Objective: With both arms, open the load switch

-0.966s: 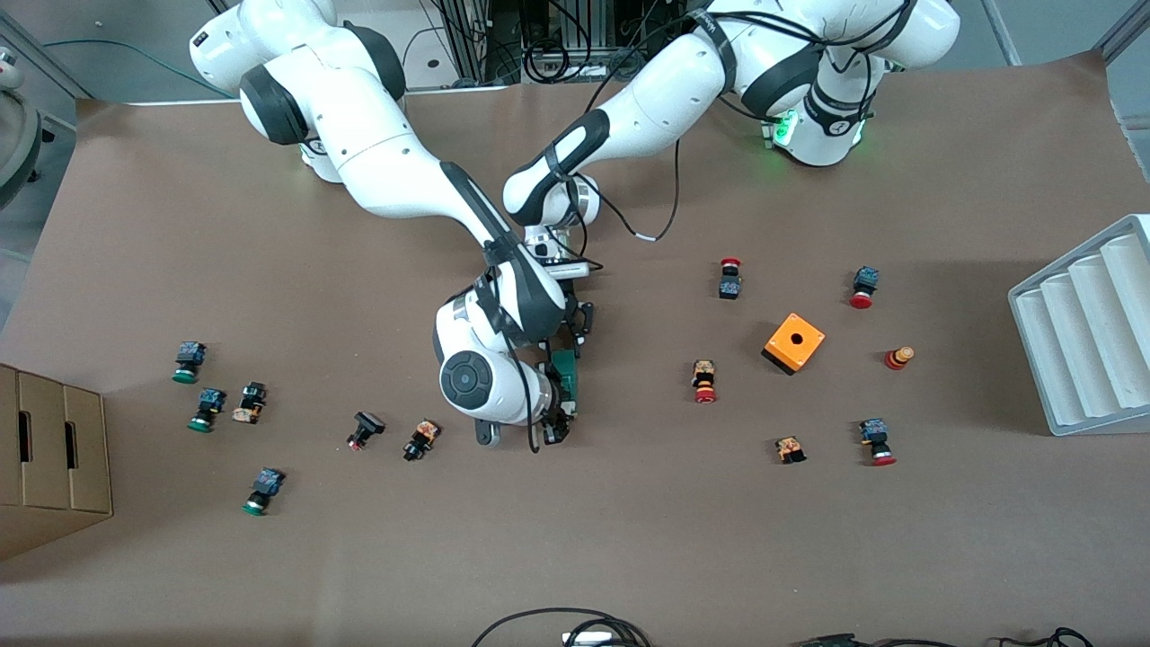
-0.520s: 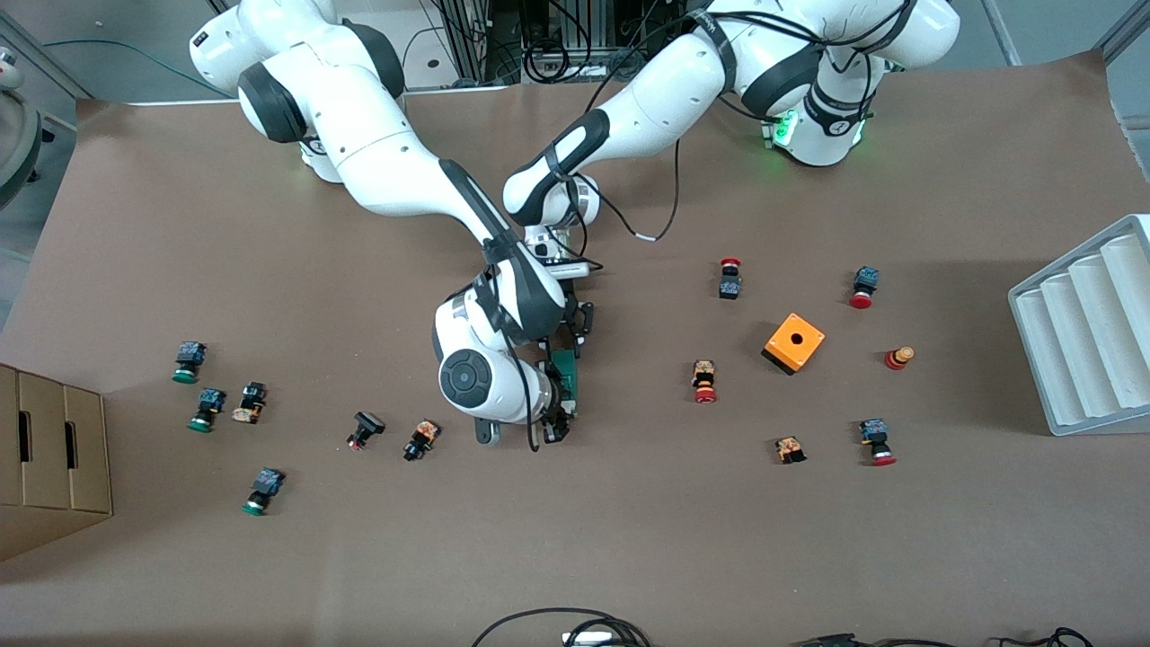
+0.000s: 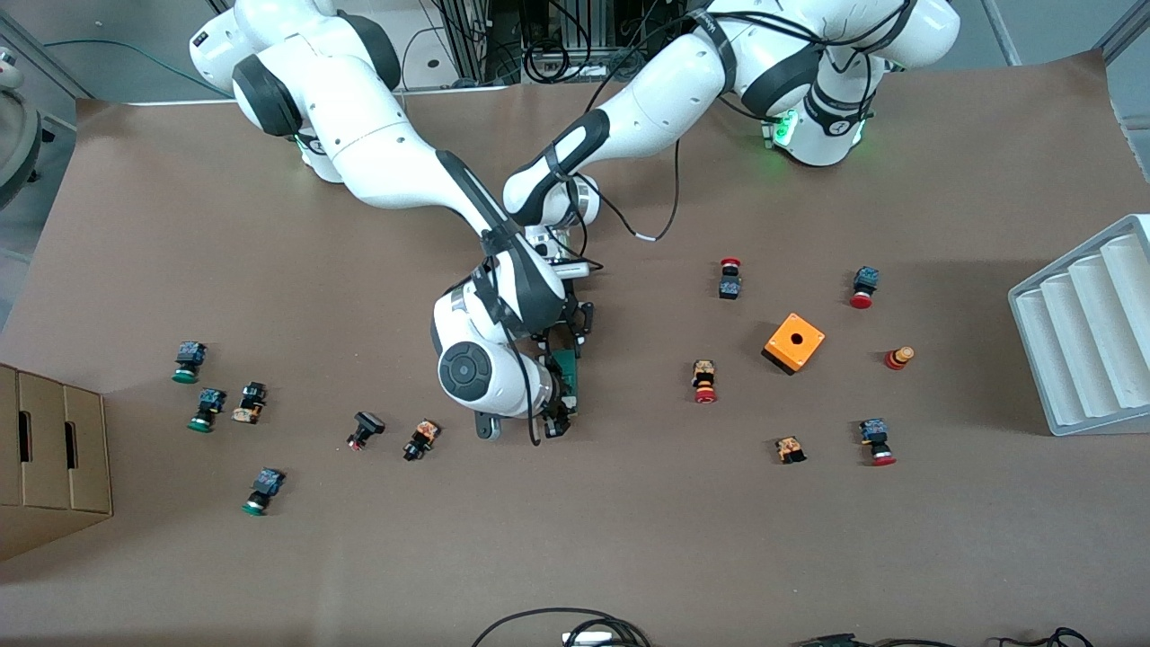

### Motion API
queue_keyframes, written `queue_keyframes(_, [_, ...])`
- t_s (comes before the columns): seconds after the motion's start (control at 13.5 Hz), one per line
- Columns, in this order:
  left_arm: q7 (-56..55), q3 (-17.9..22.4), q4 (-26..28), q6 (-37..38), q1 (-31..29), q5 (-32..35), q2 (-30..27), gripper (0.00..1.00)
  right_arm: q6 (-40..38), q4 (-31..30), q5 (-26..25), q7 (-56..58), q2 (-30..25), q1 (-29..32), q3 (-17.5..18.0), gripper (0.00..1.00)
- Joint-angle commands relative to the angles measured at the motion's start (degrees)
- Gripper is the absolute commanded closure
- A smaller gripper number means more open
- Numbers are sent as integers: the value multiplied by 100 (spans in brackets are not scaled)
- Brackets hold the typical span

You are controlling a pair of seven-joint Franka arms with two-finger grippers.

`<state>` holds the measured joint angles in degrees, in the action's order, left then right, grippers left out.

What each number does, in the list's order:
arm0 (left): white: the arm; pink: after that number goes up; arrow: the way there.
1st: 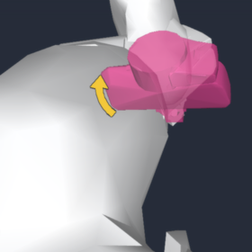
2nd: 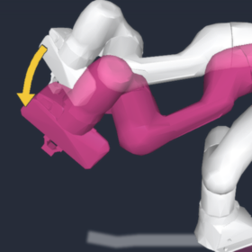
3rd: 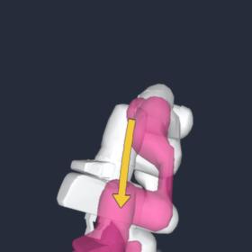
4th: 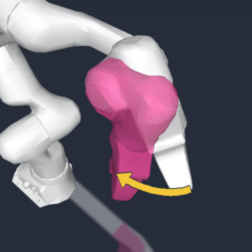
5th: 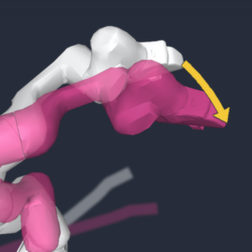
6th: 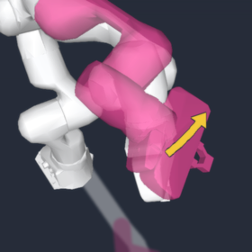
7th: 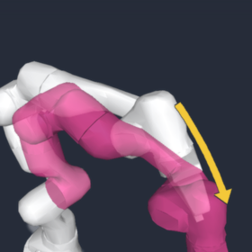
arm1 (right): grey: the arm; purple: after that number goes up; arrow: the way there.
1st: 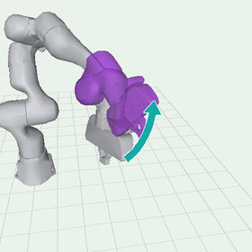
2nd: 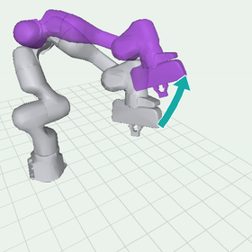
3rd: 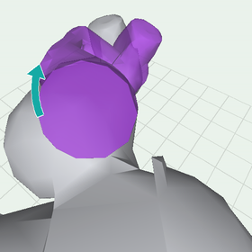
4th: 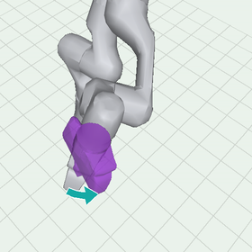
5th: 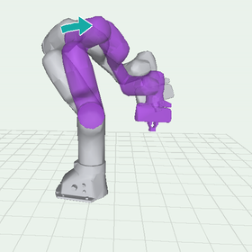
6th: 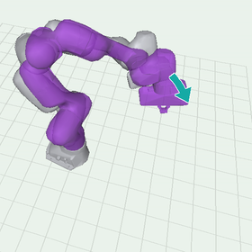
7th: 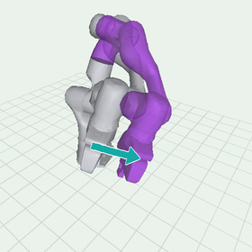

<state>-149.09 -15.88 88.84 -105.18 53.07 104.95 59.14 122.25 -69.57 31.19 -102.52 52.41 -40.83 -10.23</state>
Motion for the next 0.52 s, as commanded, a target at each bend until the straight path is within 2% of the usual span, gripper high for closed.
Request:
queue_keyframes(0.0, [21, -20, 19, 24, 1, -62, -34, 44, -105, -407, -131, -66, -231, 13, 206, 59])
queue_keyframes(0.45, [29, -20, 19, 15, 1, -62, -25, 45, -87, -531, -227, -66, -345, 49, 294, 60])
